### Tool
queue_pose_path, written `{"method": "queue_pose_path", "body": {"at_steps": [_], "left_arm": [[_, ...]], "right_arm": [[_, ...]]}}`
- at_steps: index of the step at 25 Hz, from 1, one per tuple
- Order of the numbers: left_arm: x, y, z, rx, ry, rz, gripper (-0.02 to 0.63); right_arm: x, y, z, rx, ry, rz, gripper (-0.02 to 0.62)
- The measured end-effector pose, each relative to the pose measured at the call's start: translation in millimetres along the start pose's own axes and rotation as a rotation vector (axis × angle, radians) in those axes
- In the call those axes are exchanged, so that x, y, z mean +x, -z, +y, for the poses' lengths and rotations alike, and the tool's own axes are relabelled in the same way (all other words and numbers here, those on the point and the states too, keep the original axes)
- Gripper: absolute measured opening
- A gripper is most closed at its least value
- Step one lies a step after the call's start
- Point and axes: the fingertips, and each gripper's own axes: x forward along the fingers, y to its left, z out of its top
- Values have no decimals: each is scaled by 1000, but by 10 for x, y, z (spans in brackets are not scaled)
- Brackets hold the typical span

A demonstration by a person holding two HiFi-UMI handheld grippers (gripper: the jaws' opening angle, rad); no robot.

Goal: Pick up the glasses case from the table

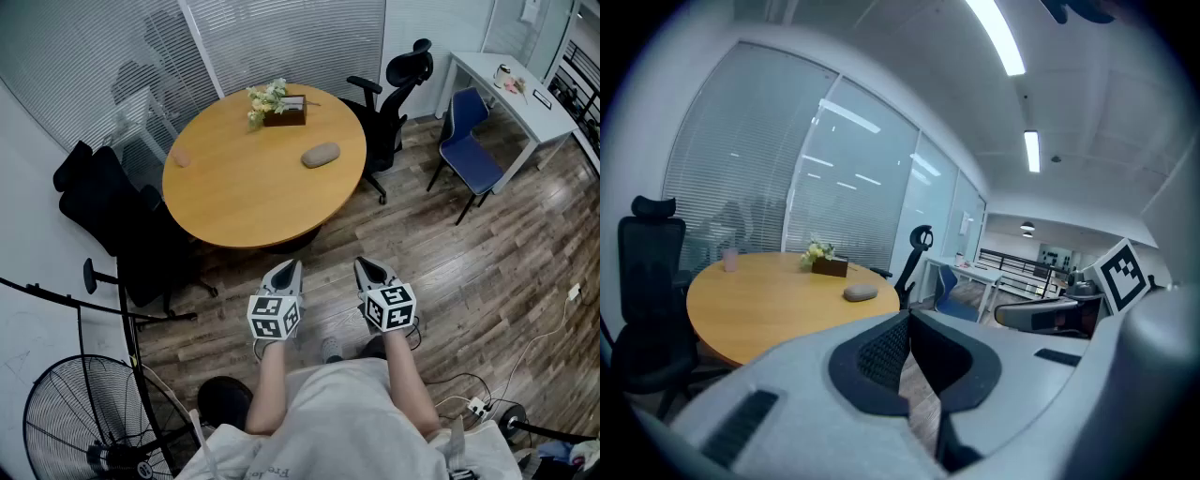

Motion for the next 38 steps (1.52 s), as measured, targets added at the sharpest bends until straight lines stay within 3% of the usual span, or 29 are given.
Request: {"method": "queue_pose_path", "body": {"at_steps": [13, 16, 21, 24, 38], "left_arm": [[-56, 41, 72, -8, 24, 2, 26], [-47, 66, 118, -8, 16, 8, 106], [2, 58, 102, -22, 32, -5, 185], [78, 79, 63, -13, 40, 1, 223], [489, -155, 307, -5, -25, -34, 227]], "right_arm": [[-53, 54, -16, 26, 21, -14, 3], [-78, 49, -42, 45, 7, -20, 101], [-133, 86, -111, 74, 11, -22, 202], [-120, 81, -167, 87, 3, -33, 218], [439, -135, -455, 89, -51, 5, 250]]}}
